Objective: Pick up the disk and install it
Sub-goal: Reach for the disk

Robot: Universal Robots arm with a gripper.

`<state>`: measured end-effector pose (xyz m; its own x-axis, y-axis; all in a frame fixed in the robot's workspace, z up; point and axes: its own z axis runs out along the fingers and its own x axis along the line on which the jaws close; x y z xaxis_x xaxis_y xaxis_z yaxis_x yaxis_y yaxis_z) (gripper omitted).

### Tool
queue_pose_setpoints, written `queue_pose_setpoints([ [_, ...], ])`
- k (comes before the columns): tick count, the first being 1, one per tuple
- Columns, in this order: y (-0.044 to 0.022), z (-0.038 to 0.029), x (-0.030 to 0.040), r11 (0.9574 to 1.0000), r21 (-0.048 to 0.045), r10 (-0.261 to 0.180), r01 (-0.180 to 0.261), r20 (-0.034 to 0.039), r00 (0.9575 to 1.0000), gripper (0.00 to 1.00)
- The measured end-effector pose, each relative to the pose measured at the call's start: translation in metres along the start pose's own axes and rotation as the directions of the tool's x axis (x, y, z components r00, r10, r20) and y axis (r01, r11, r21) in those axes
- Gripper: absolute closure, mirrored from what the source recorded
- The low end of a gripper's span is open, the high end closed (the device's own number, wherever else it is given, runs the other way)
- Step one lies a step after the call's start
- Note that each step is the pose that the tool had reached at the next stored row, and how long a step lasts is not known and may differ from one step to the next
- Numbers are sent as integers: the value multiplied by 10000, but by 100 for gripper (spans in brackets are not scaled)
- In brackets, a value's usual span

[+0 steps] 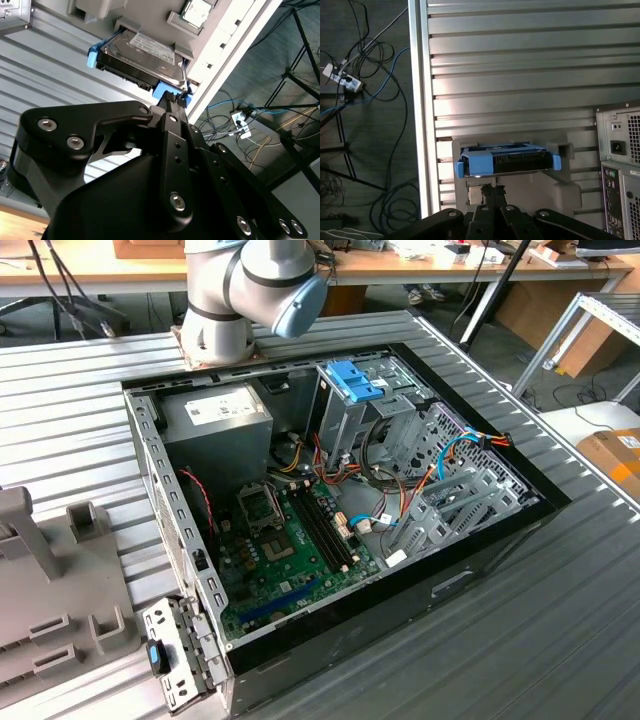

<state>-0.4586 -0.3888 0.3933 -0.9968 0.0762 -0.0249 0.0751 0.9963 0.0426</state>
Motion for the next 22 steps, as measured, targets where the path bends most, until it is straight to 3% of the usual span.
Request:
queue_pose_setpoints([
  [6,69,4,16,10000,-1,0,0,1,10000,89],
  [22,86,9,4,10000,0,0,0,-4,10000,89],
])
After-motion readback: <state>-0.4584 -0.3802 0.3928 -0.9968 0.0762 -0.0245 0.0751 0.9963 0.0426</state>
